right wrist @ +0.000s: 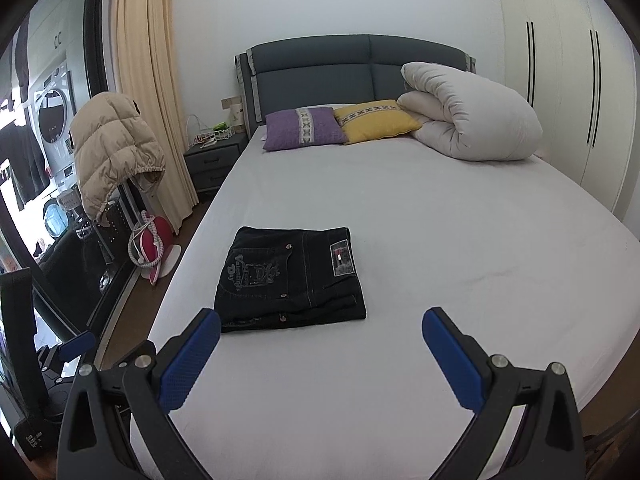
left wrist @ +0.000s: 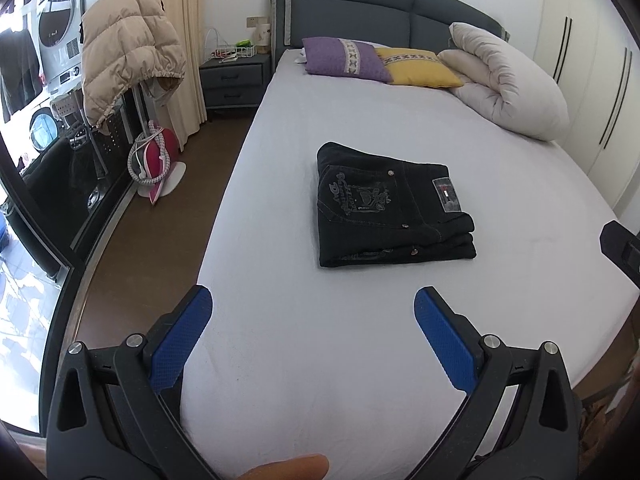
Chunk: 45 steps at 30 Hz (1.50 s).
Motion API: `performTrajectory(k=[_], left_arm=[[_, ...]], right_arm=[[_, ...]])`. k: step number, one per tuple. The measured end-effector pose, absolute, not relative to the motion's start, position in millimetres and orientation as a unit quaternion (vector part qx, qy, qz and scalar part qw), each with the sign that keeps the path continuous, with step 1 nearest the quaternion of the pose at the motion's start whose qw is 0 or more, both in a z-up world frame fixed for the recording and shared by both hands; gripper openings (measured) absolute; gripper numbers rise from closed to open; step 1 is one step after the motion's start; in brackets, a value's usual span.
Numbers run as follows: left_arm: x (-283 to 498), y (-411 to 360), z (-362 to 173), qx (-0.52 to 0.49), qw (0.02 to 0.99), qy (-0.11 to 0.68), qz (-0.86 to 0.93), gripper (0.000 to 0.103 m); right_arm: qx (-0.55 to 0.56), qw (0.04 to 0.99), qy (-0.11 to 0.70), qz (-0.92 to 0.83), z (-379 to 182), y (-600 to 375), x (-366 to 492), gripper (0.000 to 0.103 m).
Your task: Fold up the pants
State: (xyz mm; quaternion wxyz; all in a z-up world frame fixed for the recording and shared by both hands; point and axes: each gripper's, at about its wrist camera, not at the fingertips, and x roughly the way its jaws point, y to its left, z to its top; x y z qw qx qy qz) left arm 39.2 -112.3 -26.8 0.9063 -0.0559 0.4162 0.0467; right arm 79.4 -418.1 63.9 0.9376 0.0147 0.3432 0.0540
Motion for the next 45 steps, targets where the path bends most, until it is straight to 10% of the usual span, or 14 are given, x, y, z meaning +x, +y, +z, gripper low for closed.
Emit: performTrajectory(k=[45], left_arm=[[38,-111,-33,-0.054,0.905,0.418,0.051,0.103]], right_arm=[[0.007,0.926,0.372,0.057,42,-413,76,0.103]])
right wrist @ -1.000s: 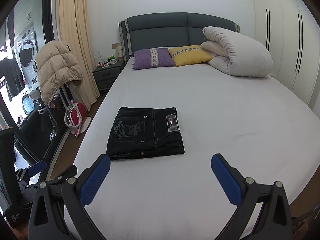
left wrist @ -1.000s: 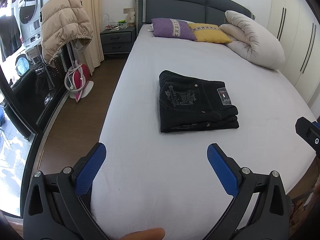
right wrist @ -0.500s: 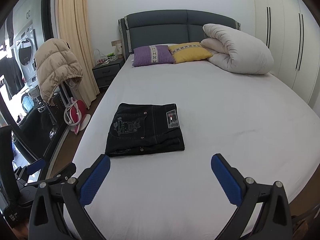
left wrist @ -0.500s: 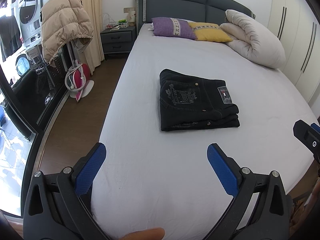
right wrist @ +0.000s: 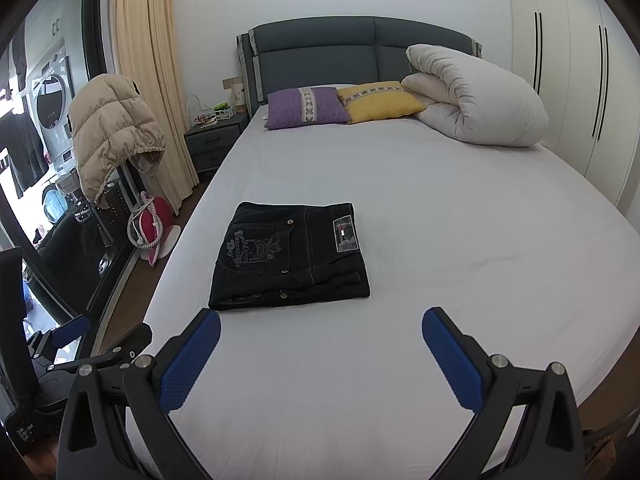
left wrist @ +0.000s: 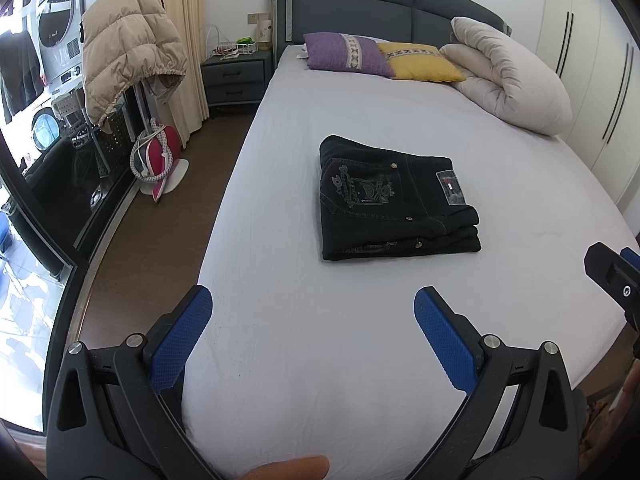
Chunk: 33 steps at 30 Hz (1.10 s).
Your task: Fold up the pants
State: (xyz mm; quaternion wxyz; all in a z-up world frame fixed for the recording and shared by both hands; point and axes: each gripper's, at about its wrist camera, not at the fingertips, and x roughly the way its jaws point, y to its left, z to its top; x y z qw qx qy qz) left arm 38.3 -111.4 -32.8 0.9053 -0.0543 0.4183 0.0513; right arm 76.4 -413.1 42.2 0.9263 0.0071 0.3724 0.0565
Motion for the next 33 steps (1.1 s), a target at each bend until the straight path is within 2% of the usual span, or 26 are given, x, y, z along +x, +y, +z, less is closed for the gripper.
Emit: performTrajectory(k=[33], left_arm=[[36.4,-108.1,-35.1,-0.052,0.904,0.421,0.051,0.103]], right_arm=[[0.007,0.925,0.376,0.058,36.5,-416.2,78.6,0.103]])
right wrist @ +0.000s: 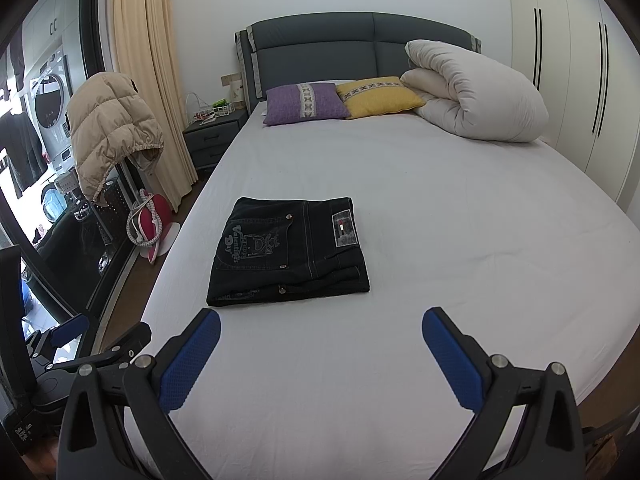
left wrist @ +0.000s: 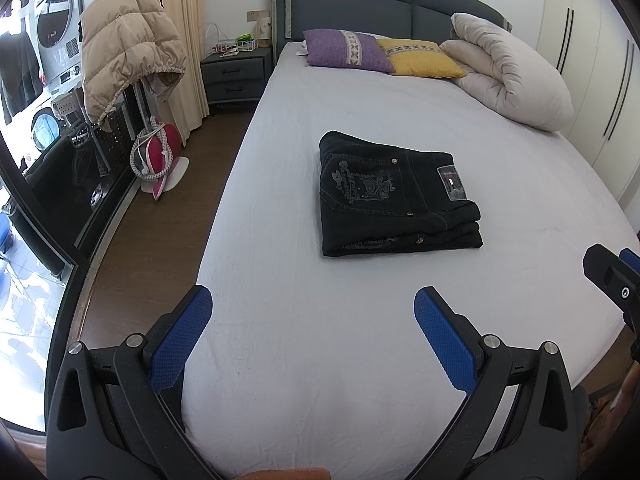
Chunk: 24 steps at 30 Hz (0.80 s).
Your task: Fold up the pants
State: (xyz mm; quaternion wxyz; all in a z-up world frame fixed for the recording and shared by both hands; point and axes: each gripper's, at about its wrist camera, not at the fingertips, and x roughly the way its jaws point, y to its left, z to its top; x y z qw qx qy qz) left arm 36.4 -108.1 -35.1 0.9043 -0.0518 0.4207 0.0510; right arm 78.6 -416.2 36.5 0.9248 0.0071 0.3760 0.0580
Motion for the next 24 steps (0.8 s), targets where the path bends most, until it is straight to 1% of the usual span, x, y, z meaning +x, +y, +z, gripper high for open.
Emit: performTrajectory(k=[24], left_arm=[[32,-101,-45,-0.050,0.900,0.430,0.045,0.103]], right_arm=[[0.007,0.923,0.380,0.060,29,-418,81,0.103]])
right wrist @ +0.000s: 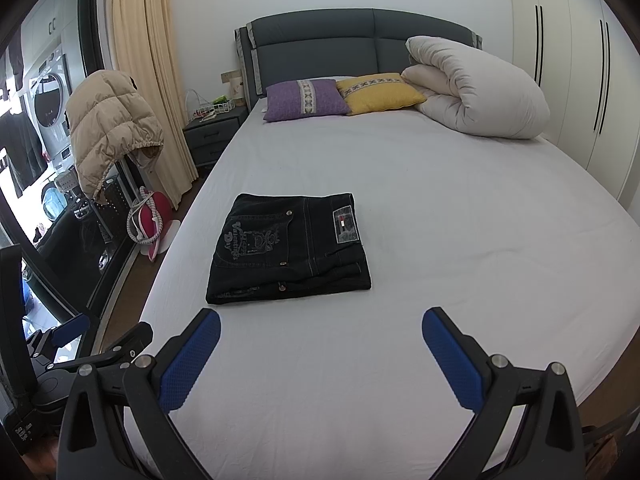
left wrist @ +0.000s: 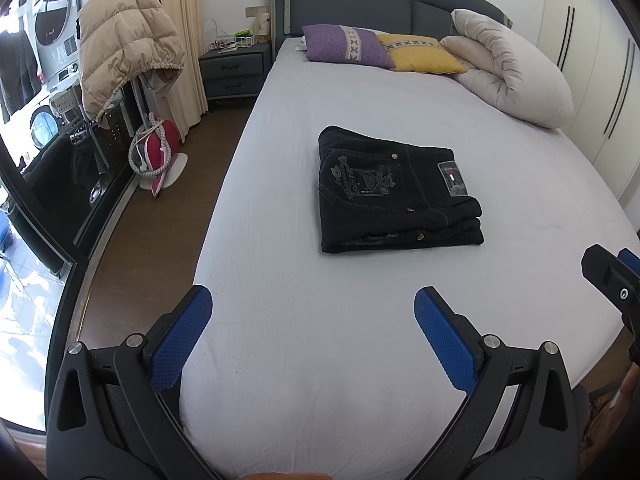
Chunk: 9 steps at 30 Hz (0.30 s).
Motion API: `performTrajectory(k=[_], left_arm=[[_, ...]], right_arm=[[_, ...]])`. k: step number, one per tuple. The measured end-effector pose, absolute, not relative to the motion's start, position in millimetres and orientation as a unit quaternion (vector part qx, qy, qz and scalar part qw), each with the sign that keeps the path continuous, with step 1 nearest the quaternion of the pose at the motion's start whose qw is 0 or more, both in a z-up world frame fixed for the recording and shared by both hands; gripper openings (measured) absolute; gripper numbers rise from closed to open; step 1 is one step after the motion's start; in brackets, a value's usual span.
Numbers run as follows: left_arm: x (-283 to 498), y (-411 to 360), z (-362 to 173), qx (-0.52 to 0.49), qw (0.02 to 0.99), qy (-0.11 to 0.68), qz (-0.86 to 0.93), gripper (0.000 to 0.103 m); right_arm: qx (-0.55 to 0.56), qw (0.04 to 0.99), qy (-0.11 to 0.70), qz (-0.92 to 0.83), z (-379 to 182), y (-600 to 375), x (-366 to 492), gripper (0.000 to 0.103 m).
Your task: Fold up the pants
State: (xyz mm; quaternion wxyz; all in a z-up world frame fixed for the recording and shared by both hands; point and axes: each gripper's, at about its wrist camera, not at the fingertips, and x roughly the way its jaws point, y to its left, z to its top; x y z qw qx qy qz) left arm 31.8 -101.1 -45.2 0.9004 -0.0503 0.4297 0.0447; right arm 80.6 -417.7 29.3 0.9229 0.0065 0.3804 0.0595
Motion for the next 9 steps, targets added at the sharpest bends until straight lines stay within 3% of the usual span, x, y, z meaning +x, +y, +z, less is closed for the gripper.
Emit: performTrajectory(k=[9], left_arm=[[30.3,-96.0,-47.9,-0.041,0.901,0.429,0.044,0.103]], right_arm=[[0.009,0.921,0.385,0.061,18.5,-418.6,77.9,0.103]])
